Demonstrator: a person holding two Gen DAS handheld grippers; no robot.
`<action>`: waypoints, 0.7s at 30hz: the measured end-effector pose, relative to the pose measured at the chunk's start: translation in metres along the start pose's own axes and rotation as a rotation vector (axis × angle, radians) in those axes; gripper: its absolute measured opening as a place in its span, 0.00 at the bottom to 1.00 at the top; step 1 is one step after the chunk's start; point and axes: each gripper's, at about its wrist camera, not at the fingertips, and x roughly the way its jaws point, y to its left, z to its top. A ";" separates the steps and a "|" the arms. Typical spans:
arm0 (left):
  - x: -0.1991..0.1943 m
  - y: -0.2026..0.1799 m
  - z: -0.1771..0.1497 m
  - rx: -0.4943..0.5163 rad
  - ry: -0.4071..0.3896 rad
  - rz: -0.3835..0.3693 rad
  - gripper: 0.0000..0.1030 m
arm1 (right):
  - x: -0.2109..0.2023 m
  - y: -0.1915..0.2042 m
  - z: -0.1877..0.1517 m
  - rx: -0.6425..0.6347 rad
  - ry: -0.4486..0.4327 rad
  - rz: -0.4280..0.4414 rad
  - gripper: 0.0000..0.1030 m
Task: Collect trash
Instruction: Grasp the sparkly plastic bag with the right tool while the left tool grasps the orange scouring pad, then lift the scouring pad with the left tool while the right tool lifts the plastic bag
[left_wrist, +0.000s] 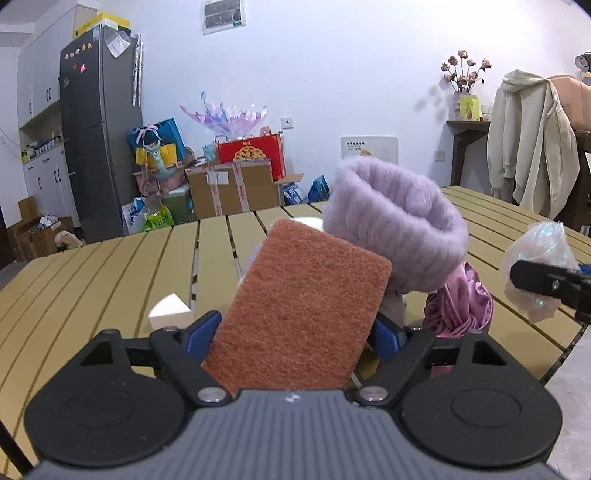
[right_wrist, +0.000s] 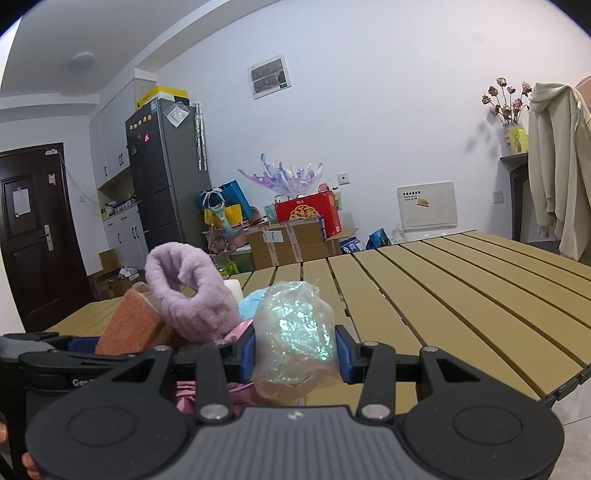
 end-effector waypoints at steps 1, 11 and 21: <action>-0.002 -0.001 0.002 0.002 -0.003 0.007 0.82 | -0.001 -0.001 0.000 -0.001 0.001 0.004 0.40; -0.019 0.003 0.002 -0.003 0.003 0.058 0.82 | -0.004 -0.004 0.001 -0.009 0.007 0.045 0.40; -0.028 0.000 0.000 -0.036 0.037 0.089 0.82 | -0.007 -0.007 0.004 -0.024 0.014 0.082 0.40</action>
